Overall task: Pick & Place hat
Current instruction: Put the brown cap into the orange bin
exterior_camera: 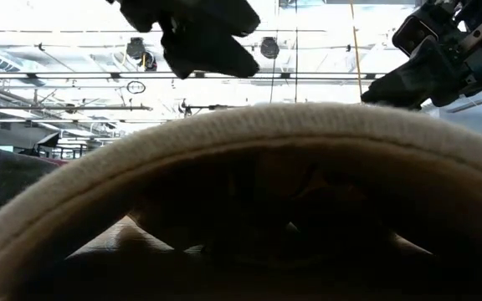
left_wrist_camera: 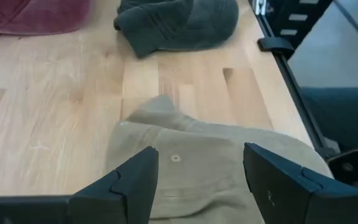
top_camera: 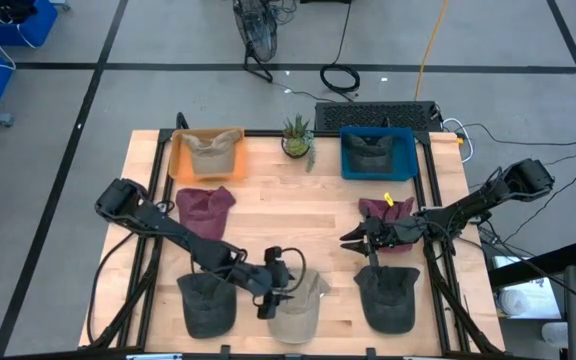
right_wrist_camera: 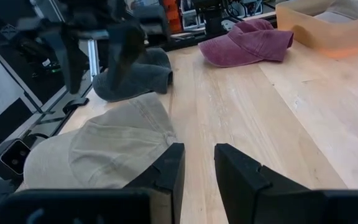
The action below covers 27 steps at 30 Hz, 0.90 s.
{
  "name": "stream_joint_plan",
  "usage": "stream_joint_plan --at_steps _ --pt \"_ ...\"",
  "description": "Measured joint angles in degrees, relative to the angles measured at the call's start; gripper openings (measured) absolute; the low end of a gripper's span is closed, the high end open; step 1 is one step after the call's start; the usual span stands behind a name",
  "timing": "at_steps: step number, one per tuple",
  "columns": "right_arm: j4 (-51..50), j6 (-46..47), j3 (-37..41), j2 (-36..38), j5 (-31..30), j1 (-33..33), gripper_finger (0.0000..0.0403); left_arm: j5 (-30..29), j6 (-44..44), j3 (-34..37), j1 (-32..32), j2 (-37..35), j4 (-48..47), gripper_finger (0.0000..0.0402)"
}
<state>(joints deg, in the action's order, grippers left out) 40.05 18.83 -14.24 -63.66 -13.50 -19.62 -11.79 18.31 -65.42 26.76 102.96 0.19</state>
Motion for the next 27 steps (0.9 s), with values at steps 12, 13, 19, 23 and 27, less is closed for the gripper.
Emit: stream_joint_plan --at_steps 12,13,19,23,27 --pt "-0.41 0.37 0.0 0.0 0.02 0.0 0.0077 7.34 2.01 -1.43 2.03 1.35 -5.3 0.0236" --pt "-0.49 0.35 0.0 0.0 0.04 0.0 0.0077 7.37 2.44 -1.47 2.3 1.55 -4.17 0.0236" --pt "-0.49 0.28 0.0 0.0 0.02 0.0 0.0077 5.88 4.03 -1.5 3.1 3.68 -3.0 0.0236" --pt "-0.46 0.47 0.0 0.0 0.02 0.0 0.0077 5.77 4.11 -1.45 3.04 6.23 -1.05 0.0236" --pt "-0.46 0.61 0.0 0.0 0.03 0.0 0.0077 5.78 3.26 -1.44 2.67 8.35 0.02 0.0236"
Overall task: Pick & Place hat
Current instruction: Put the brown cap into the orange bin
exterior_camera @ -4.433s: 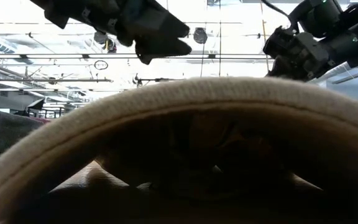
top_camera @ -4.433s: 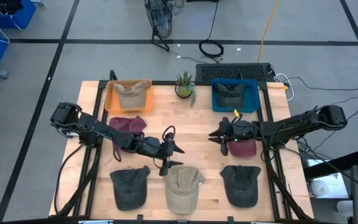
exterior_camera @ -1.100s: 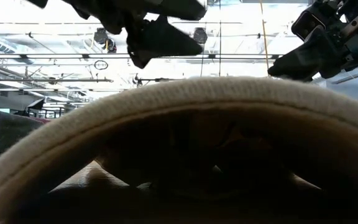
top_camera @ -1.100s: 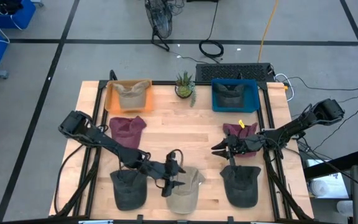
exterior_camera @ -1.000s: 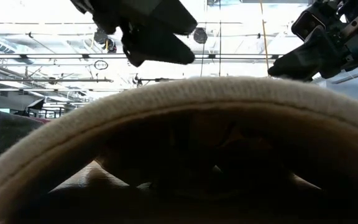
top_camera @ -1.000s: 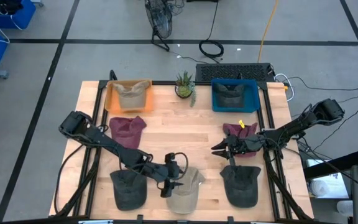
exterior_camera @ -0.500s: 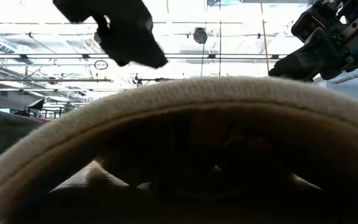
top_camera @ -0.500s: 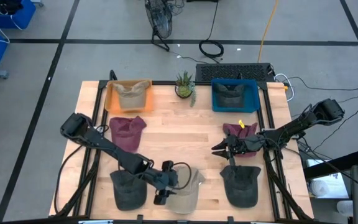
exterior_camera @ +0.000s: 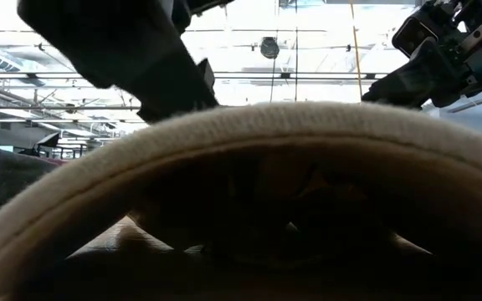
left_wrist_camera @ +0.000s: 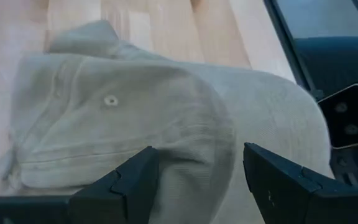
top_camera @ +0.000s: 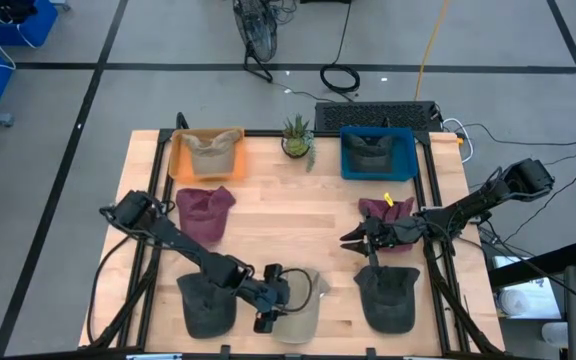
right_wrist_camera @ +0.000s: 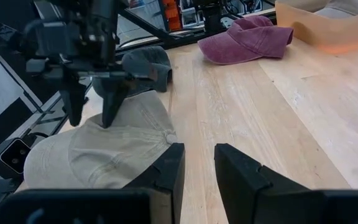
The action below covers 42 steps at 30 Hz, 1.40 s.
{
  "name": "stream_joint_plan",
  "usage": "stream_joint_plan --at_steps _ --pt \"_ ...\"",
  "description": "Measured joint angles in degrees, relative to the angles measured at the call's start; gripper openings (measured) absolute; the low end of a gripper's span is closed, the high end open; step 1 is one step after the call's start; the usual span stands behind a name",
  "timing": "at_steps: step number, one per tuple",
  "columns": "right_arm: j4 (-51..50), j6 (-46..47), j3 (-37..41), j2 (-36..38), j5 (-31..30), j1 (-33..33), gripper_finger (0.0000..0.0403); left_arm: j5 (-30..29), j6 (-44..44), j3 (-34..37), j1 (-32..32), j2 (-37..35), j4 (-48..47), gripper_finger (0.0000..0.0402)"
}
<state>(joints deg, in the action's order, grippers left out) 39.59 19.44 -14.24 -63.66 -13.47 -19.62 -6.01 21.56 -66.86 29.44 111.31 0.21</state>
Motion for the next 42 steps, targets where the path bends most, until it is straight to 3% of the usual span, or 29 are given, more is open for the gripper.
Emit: stream_joint_plan --at_steps 8,17,22,42 --pt "-1.05 -0.14 0.0 0.0 0.01 0.0 0.0077 -1.97 0.15 0.01 -0.55 -0.04 -0.01 0.0227" --pt "-0.93 0.33 0.0 0.0 0.01 0.0 0.0077 -1.98 1.53 0.01 -0.44 -0.04 -0.71 0.0132" --pt "-0.87 0.44 0.0 0.0 0.01 0.0 0.0077 -1.94 2.64 0.01 -0.44 -0.04 -1.6 0.0102" --pt "-0.87 0.43 0.0 0.0 0.01 0.0 0.0077 -3.07 2.34 0.01 -0.38 -0.04 -1.77 0.0113"
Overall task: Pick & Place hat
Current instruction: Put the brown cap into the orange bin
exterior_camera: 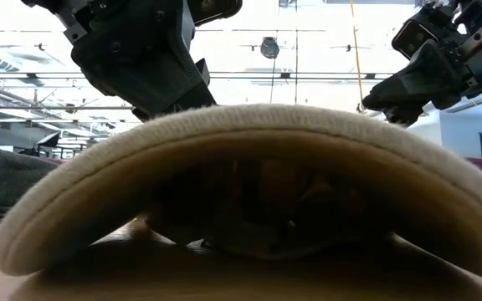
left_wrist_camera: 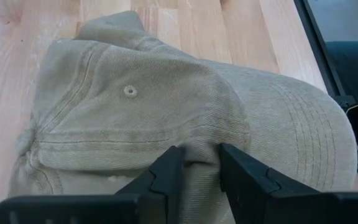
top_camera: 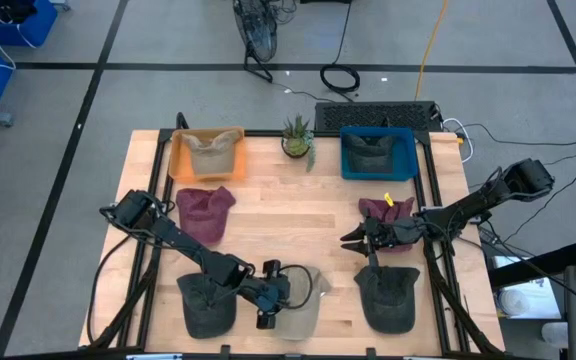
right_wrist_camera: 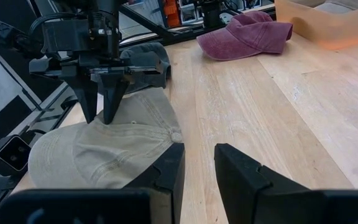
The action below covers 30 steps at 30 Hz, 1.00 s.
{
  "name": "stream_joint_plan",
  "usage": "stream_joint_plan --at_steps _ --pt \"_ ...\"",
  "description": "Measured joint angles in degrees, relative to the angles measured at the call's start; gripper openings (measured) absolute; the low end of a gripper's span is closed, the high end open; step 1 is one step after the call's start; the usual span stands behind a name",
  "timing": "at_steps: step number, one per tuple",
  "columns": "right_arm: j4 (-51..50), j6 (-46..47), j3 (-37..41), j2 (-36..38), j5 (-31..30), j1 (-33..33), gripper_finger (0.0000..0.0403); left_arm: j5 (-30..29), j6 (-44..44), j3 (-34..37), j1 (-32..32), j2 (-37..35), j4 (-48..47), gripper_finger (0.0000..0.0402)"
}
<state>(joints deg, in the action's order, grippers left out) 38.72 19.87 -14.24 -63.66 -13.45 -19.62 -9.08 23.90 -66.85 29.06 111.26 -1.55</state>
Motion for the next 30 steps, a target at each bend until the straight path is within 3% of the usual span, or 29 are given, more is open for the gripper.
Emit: stream_joint_plan --at_steps 9,19,30 --pt "-0.36 0.0 0.0 0.0 0.02 0.0 0.0077 -2.45 -0.54 0.0 0.24 0.0 -0.8 0.0103" --pt "-1.31 -0.01 0.0 0.0 0.02 0.0 0.0077 -3.56 -1.07 0.0 0.35 0.0 -2.48 0.0007" --pt "-1.31 0.45 0.0 0.0 0.02 0.0 0.0077 -5.57 -2.84 0.0 0.33 0.0 -2.19 0.0006"
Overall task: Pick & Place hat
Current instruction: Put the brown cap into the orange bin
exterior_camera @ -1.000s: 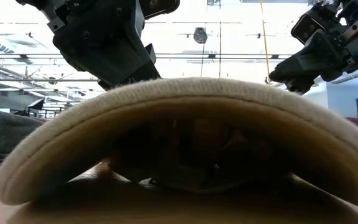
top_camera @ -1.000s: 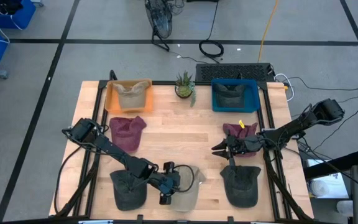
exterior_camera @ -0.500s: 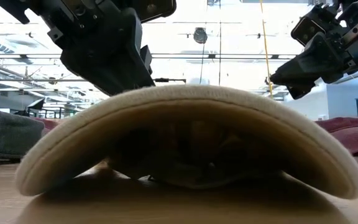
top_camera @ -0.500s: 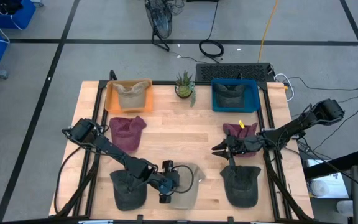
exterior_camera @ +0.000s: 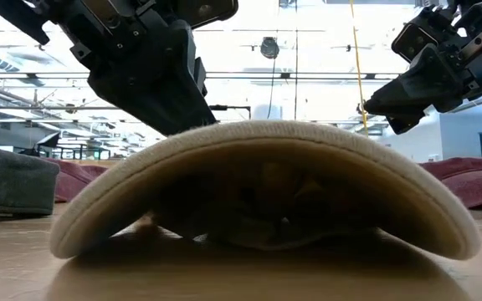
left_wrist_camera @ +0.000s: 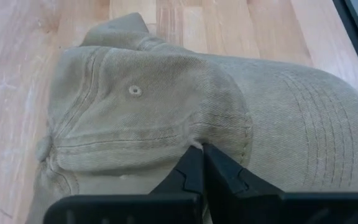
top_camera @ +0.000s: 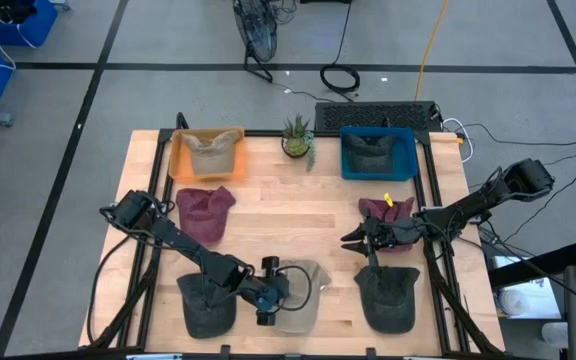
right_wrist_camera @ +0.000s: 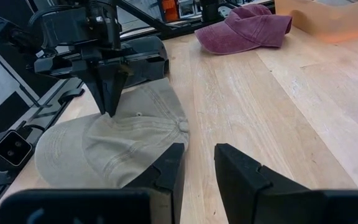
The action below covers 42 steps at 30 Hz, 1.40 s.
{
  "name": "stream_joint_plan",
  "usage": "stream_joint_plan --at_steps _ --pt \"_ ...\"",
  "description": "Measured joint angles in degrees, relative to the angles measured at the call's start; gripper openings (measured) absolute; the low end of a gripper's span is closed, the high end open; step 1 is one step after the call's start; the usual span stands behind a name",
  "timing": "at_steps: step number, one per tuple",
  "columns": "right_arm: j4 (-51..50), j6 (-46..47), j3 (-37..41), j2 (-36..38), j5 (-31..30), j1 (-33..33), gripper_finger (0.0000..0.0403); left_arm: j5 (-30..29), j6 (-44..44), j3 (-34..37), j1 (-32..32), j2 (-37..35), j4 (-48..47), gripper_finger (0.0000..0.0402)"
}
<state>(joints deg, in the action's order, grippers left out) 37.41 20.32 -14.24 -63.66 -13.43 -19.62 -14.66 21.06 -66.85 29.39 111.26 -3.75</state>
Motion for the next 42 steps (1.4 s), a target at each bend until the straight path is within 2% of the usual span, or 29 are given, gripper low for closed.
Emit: stream_joint_plan --at_steps 5,10,20,31,37,42 --pt "-0.04 0.0 0.0 0.0 0.0 0.0 0.0077 0.07 -2.21 0.0 0.0 -1.04 -0.3 0.0016" --pt "-0.71 0.07 0.0 0.0 0.0 0.0 0.0077 -0.15 -5.08 0.04 -0.53 -6.12 -4.21 0.0006" --pt "-0.83 1.05 0.0 0.0 0.02 0.0 0.0077 -9.53 -10.2 0.04 -2.52 -18.76 -22.17 0.0009" --pt "-1.39 1.07 0.0 0.0 0.15 0.0 0.0077 -18.4 -18.53 0.04 -10.69 -31.67 -43.88 0.0005" --pt "-2.26 1.07 0.0 0.0 0.19 0.0 0.0077 -19.82 -23.72 0.04 -16.96 -37.85 -54.07 0.0008" --pt "-2.98 1.07 0.0 0.0 0.2 -0.02 0.0077 -21.95 -27.5 0.04 -21.49 -42.22 -58.32 0.0007"
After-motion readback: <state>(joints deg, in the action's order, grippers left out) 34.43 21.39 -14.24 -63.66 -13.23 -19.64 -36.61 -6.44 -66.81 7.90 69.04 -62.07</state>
